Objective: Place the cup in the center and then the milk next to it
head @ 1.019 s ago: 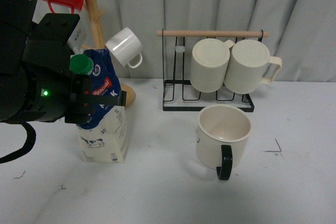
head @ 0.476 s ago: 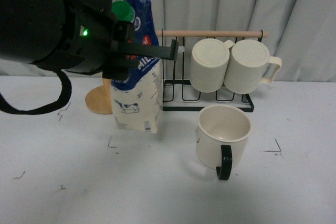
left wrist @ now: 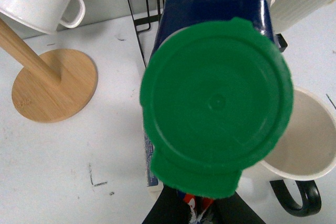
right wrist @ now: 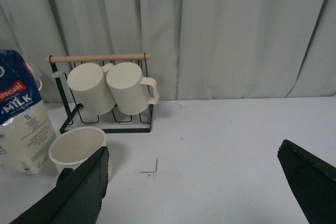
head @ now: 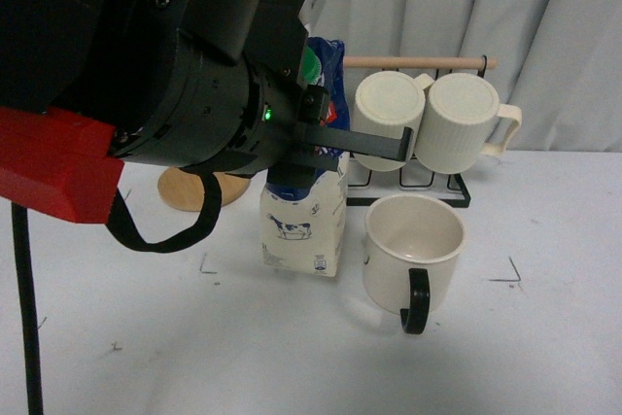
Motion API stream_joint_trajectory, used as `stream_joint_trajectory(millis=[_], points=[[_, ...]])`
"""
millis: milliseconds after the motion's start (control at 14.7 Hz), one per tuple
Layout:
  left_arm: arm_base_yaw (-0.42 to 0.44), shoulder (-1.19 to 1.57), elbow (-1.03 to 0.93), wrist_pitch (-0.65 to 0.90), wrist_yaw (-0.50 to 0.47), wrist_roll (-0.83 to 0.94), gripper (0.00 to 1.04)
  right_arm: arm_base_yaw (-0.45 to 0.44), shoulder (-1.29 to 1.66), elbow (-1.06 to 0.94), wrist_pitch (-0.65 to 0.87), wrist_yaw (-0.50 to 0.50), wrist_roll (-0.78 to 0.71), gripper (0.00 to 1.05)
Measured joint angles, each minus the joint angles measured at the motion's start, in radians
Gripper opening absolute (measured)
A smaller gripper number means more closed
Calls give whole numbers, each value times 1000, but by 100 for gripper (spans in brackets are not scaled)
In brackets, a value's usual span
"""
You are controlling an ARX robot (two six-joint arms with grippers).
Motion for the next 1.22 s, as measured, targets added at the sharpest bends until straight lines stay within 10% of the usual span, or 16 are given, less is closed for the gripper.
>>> stream_joint_trajectory(millis=[1223], points=[[-26, 108, 36, 23, -43, -53, 2, 0, 0, 0, 0, 0, 0, 98]])
